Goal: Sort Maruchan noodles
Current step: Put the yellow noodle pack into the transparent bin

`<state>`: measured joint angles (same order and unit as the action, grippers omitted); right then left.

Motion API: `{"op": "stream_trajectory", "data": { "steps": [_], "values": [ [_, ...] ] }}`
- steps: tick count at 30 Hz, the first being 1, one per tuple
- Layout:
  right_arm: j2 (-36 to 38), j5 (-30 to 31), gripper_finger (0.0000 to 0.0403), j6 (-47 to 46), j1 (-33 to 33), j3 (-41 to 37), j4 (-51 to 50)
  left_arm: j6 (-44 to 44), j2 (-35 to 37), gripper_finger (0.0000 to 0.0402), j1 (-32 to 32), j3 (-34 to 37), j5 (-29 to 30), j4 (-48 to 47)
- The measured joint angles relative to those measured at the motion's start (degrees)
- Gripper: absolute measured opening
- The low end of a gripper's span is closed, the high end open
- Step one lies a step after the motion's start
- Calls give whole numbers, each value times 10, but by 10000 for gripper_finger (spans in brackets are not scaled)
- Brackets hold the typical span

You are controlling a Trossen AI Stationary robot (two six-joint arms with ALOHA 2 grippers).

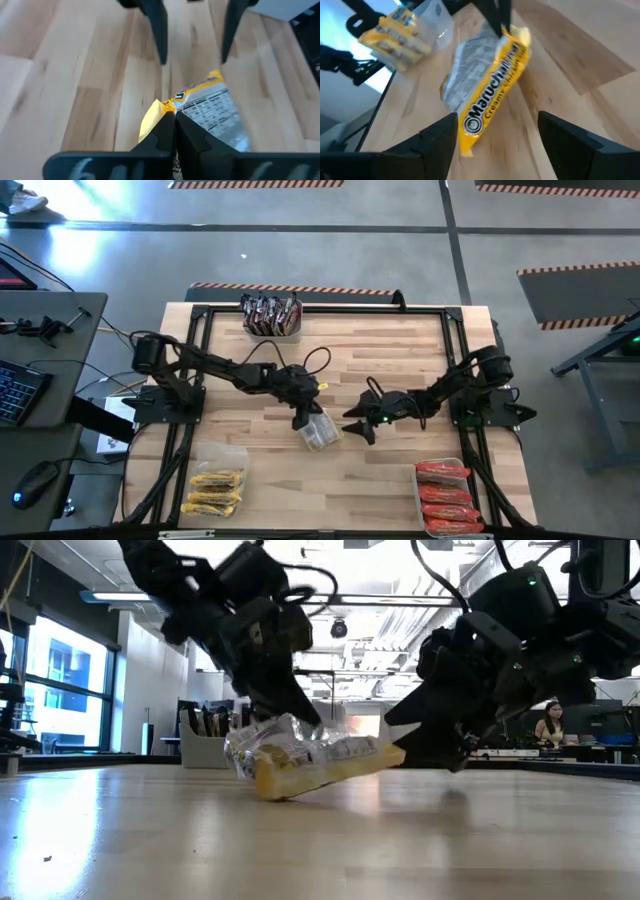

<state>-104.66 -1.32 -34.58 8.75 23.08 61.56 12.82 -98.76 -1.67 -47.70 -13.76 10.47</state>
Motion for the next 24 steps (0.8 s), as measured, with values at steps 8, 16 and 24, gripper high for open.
{"op": "stream_trajectory", "data": {
  "steps": [8,16,24],
  "values": [
    [0,16,264,14,21,49,-45,-10,48,0,14,0,27,-1],
    [-4,53,264,21,22,90,-99,-14,72,0,22,-1,58,-2],
    [-4,89,228,26,30,95,-94,-15,79,0,25,-1,80,-3]
  ]
}}
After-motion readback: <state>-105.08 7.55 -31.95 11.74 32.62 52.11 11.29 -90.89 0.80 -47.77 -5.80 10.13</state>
